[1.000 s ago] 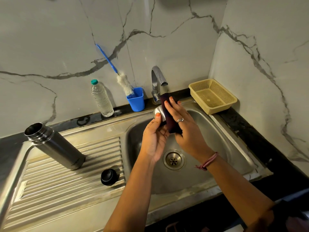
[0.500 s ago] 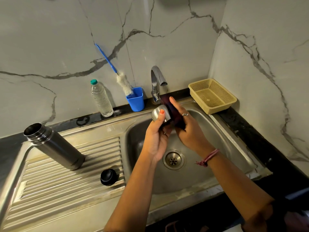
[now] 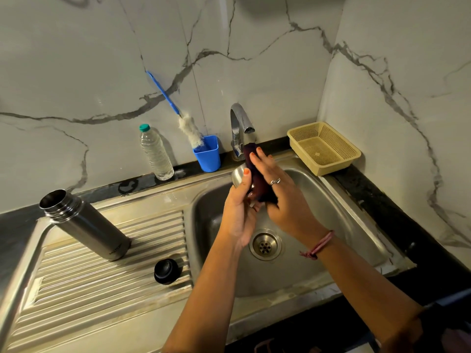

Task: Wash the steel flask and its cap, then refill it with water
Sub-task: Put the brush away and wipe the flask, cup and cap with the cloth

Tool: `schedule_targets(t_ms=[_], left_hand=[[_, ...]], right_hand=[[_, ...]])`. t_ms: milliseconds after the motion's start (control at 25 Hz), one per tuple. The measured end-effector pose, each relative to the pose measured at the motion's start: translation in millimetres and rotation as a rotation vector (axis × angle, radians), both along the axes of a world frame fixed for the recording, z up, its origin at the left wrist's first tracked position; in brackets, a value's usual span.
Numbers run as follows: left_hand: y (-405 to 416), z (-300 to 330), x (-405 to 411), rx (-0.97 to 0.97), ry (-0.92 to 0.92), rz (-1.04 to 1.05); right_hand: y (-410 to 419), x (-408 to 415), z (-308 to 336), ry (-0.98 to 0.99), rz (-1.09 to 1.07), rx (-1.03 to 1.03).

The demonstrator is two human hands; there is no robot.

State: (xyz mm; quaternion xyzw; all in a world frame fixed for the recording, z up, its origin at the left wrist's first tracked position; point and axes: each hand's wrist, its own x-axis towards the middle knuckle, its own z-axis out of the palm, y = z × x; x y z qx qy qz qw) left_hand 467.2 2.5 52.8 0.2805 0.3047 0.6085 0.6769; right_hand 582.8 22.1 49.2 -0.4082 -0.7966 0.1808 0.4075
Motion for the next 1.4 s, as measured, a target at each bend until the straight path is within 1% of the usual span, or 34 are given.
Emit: schedule_targets(t_ms=[40, 80, 200, 240, 280, 400, 440, 480, 600, 640, 680, 760, 800, 840, 960, 1000, 1040, 1120, 1160, 1200, 1320, 1360, 1400], left_hand=[[1, -2, -2, 0.005, -0.015, -0.001], [1, -4, -3, -0.004, -0.017, 0.005], [2, -9, -4, -0.053, -0.003, 0.03], [2, -9, -4, -0.068, -0.02, 0.036], [1, -8, -4, -0.08, -0.052, 0.041], [3, -4, -4, -0.115, -0.186, 0.034], [2, -2, -3, -0.115, -0.197, 0.025], [2, -2, -2, -0.103, -0.175, 0.018], [2, -4, 2, -0.1, -0.043, 0.021], [3, -5, 2, -0.11, -0.039, 0.016], [4, -6, 2, -0.109, -0.043, 0.016], [6, -8, -2, -0.087, -0.05, 0.03], [6, -9, -4, -0.075, -0.044, 0.032], [6, -9, -6, -0.066, -0.04, 0.03], [6, -8, -8, -0.083, -0.064, 0.03], [6, -8, -8, -0.093, -0.071, 0.031], [7, -7, -9, -0.105, -0.086, 0.03], [8, -5, -8, -0.13, -0.146, 0.034], [8, -5, -9, -0.131, -0.164, 0.029], [9, -6, -9, -0.115, -0.156, 0.015], [9, -8, -5, -0.087, 0.021, -0.006], [10, -10, -5, -0.091, 0.053, -0.006], [11, -12, -5, -0.09, 0.057, -0.004]], right_hand=[[-2, 0, -1, -0.044, 0.014, 0.046], [-1, 2, -3, -0.05, 0.032, 0.048], [8, 11, -2, 0.087, 0.03, -0.138], [9, 12, -1, 0.097, 0.009, -0.168], [8, 11, 0, 0.063, -0.01, -0.145], [-4, 4, -3, -0.094, -0.021, 0.051], [-5, 4, -5, -0.092, -0.014, 0.063], [-2, 5, -5, -0.051, -0.002, 0.028], [7, 8, -2, 0.117, 0.016, -0.19], [8, 8, -1, 0.124, 0.015, -0.192], [6, 5, 0, 0.101, 0.012, -0.146], [1, 1, -2, -0.005, 0.005, 0.009], [0, 1, -5, -0.028, 0.01, 0.05], [2, 2, -7, -0.007, 0.02, 0.035], [12, 10, -6, 0.158, 0.003, -0.199], [12, 10, -4, 0.159, -0.018, -0.217], [11, 7, -4, 0.12, -0.039, -0.177], [3, -1, -5, -0.008, -0.051, 0.0], [0, -3, -7, -0.049, -0.047, 0.057], [0, -4, -9, -0.053, -0.039, 0.062], [9, 2, -7, 0.095, -0.003, -0.131], [10, 2, -5, 0.13, 0.0, -0.167], [8, -1, -4, 0.124, -0.006, -0.156]])
